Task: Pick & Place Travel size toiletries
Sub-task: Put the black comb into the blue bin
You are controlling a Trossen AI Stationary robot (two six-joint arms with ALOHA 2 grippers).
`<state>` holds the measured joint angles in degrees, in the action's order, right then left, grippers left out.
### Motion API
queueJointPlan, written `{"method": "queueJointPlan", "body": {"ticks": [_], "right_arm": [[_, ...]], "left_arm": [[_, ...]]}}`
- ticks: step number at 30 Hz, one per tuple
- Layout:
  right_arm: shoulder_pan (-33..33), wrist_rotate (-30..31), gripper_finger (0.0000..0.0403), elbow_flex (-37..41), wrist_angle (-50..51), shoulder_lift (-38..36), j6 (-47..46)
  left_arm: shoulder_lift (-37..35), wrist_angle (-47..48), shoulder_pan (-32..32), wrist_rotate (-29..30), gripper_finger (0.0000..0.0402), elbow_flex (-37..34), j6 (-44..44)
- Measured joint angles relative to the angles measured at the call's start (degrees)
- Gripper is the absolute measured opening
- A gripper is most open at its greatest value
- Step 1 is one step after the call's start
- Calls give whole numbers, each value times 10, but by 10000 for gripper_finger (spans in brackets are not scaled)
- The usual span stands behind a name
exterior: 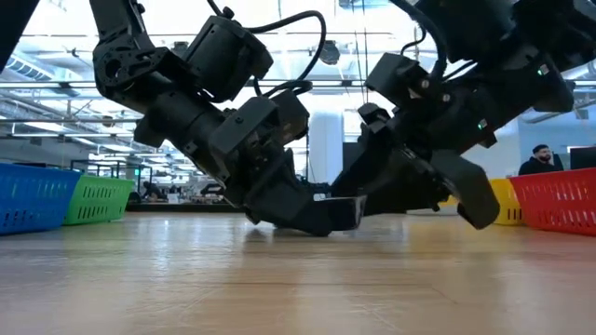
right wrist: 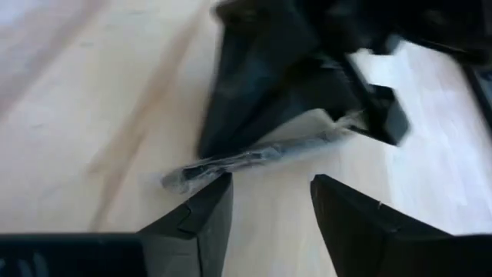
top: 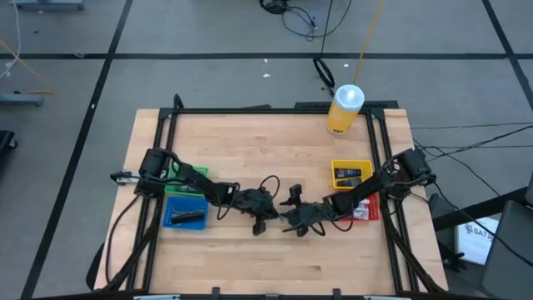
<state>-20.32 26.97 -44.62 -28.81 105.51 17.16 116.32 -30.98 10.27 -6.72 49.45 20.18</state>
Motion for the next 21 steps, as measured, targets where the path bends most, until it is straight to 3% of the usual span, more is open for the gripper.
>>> {"method": "queueJointPlan", "body": {"ticks": [6,11,15,21], "right_arm": [[9,-100,136,0,12,0,16],[5,-105,115,0,14,0,32],[-2,-106,124,0,6,0,61],[-12,-102,174,0,-9,0,83]], "left_arm": [[0,-20,0,3,5,0,-3],[0,-22,0,7,8,0,-4],[0,-24,1,26,14,0,-3],[0,-26,1,38,2,0,-2]]}}
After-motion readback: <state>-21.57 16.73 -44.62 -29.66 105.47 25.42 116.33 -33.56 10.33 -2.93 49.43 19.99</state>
